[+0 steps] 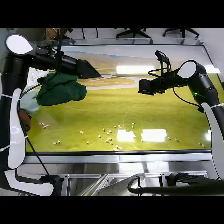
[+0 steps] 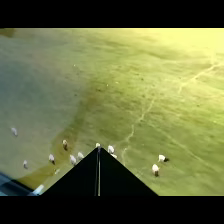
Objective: Fold the shirts.
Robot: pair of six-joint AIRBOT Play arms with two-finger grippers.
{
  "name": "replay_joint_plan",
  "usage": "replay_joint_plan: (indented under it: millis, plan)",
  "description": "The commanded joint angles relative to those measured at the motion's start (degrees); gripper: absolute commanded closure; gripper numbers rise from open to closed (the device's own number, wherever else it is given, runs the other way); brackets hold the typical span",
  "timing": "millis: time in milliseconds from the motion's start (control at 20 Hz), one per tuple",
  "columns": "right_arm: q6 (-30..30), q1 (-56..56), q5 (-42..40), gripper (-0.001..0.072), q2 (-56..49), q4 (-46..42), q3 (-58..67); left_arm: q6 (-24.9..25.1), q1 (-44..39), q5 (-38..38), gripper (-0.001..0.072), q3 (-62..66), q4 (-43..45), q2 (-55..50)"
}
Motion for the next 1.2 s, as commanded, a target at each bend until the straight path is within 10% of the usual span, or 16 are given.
replay_joint_plan:
  millis: [0,450,500,550,600,650,700,1150]
  plan:
    - [0.02,0.07,-0.02,0.0691,-0.2,0.0,-0.02,-1.18,0.74,16.61,0.0693,0.09,-1.64,-4.52]
    - [-0.02,-0.04,-0.2,0.0683,-5.64,-0.24,-0.02,5.62,9.4,25.79,0.0692,0.13,22.29,-11.28]
    - [-0.02,-0.04,-0.17,0.0683,-6.32,-0.26,-0.02,5.42,10.8,25.75,0.0628,0.13,24.48,-11.96]
    - [-0.07,-0.04,-0.17,0.0677,-6.88,-0.28,-0.02,4.48,12.2,25.79,0.0196,0.13,27.15,-12.76]
    - [-0.07,-0.04,-0.11,0.0528,-7.21,-1.14,-0.02,1.66,13.51,25.86,0.0007,0.13,29.83,-13.46]
    - [-0.02,-0.04,-0.02,0.0237,-7.37,-3.02,-0.02,1.36,14.73,25.05,0.0007,0.13,32.63,-14.16]
    - [0.02,-0.04,-0.02,0.0126,-7.39,-5.38,-0.02,1.36,15.74,24.17,0.0006,0.11,35.78,-14.78]
    - [3.41,-0.07,0.24,0.0127,-8.7,-16.55,-0.02,-2.12,20.0,18.47,0.0007,0.11,49.96,-24.26]
